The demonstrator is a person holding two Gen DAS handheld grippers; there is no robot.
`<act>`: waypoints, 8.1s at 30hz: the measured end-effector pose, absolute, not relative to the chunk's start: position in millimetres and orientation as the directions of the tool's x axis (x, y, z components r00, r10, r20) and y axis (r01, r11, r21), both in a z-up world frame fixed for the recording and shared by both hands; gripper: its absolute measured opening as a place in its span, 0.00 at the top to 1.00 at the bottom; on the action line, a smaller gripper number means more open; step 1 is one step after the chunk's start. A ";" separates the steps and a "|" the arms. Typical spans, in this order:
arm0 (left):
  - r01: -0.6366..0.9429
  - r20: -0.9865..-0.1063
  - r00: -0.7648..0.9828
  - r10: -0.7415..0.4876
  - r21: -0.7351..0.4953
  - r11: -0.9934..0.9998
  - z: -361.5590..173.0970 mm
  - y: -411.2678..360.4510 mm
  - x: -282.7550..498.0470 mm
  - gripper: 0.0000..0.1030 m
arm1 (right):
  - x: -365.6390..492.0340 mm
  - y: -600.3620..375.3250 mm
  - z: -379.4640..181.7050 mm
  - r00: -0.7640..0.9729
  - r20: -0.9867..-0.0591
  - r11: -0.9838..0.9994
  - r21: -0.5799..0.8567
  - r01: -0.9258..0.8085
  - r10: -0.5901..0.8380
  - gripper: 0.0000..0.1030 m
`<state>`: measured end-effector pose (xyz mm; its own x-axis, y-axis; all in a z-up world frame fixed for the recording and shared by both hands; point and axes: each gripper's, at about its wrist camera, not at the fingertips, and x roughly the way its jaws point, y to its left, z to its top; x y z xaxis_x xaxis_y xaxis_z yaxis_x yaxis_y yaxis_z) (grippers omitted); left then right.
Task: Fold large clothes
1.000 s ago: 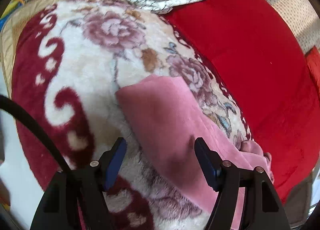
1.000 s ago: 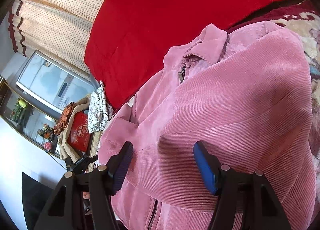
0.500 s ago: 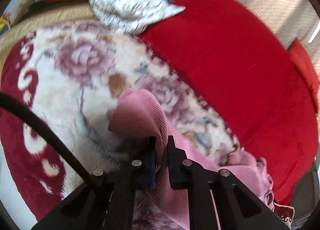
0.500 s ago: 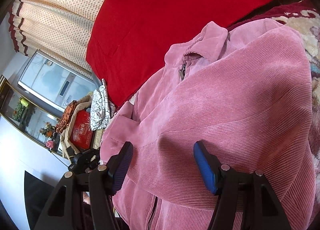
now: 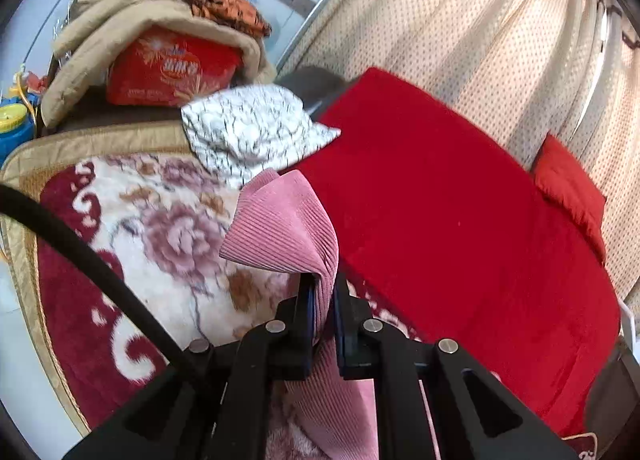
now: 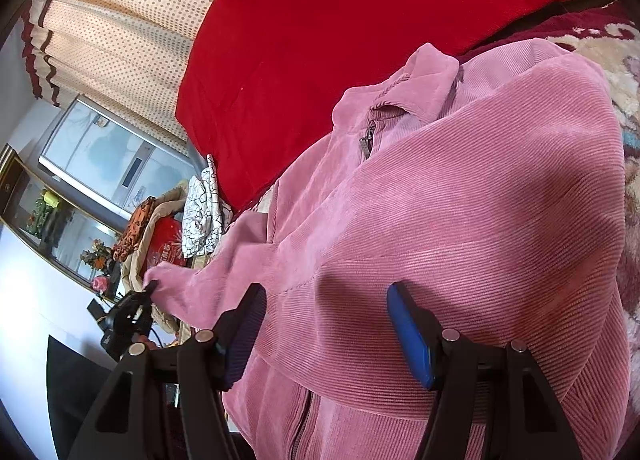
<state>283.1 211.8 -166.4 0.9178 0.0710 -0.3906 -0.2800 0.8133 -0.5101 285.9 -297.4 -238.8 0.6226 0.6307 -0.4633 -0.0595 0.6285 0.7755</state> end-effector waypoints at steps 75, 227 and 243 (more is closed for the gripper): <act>-0.349 -0.846 0.532 -0.020 -0.241 0.906 -233.4 158.1 365.6 0.17 | 389.8 -111.4 -207.2 0.673 -0.528 0.730 0.683 -0.026 0.518 0.90; 0.188 -0.729 0.678 0.094 0.296 0.936 -256.0 -96.2 343.3 0.14 | 288.0 -300.6 -214.9 0.677 -0.707 0.902 0.405 0.148 0.206 0.41; 0.190 -0.574 0.817 -0.053 0.181 0.965 -206.8 -94.9 313.6 0.14 | 275.5 -269.6 -188.5 0.769 -0.639 0.985 0.141 0.097 0.015 0.41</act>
<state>313.6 -94.9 -206.8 0.8172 -0.0535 -0.5739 0.1900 0.9650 0.1806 275.5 -269.6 -188.5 0.7693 0.0151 -0.6387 0.0975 0.9852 0.1407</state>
